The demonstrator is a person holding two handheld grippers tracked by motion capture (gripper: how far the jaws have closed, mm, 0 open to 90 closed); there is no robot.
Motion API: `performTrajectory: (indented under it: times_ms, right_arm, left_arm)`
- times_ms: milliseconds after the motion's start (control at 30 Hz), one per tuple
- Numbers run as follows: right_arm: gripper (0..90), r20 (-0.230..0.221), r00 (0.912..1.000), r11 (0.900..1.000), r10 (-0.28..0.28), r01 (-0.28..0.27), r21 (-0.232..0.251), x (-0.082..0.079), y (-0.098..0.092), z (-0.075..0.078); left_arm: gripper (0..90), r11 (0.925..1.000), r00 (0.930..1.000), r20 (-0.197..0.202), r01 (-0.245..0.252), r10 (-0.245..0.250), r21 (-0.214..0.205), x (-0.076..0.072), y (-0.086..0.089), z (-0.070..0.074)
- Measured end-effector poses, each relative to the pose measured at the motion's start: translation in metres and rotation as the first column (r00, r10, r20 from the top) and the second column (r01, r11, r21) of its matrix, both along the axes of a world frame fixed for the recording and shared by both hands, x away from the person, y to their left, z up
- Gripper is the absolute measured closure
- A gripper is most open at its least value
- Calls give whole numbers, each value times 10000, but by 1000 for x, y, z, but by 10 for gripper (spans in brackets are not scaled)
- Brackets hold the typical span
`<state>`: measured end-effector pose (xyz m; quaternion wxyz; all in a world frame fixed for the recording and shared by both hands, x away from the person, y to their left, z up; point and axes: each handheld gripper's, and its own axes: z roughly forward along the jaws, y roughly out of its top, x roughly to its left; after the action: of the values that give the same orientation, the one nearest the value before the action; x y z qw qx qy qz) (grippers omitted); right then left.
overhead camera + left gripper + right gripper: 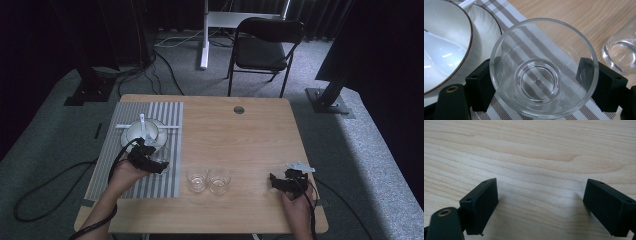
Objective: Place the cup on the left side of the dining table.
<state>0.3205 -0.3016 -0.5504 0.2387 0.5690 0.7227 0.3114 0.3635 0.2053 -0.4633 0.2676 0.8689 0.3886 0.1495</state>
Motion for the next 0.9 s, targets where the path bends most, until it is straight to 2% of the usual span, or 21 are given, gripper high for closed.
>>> performTrajectory:
  times_ms: [133,267,333,667,700,733,800,867,900]
  right_arm:
    - [121,1,10000,10000,1,-1,0,0,0,0]
    - [121,1,10000,10000,1,-1,0,0,0,0]
    - [121,1,10000,10000,0,0,1,0,0,0]
    - [121,0,10000,10000,-2,2,-1,0,0,0]
    - [121,-3,10000,10000,-2,2,1,0,0,0]
    - [121,2,10000,10000,1,-1,-1,0,0,0]
    - [121,1,10000,10000,-2,2,-1,0,0,0]
    - [121,0,10000,10000,-2,2,-1,0,0,0]
    - [121,1,10000,10000,0,0,-3,0,0,0]
  left_arm:
    - [191,9999,10000,-78,-55,54,-123,-1,4,-2]
    - [190,10000,9997,-234,-16,14,-63,-2,5,-11]
    - [191,9996,9997,-219,-72,66,-260,-4,8,-14]
    - [183,9990,9993,336,-158,172,-411,-11,9,-20]
    - [170,9987,9994,327,-120,136,-505,-11,9,-20]
    - [103,9987,9994,327,-120,136,-505,-11,9,-20]
    - [88,9995,9981,542,-275,282,-133,-13,8,-24]
    - [82,9996,9988,416,-247,253,-138,-14,7,-27]
    - [0,9998,9996,220,-197,199,-95,-13,7,-28]
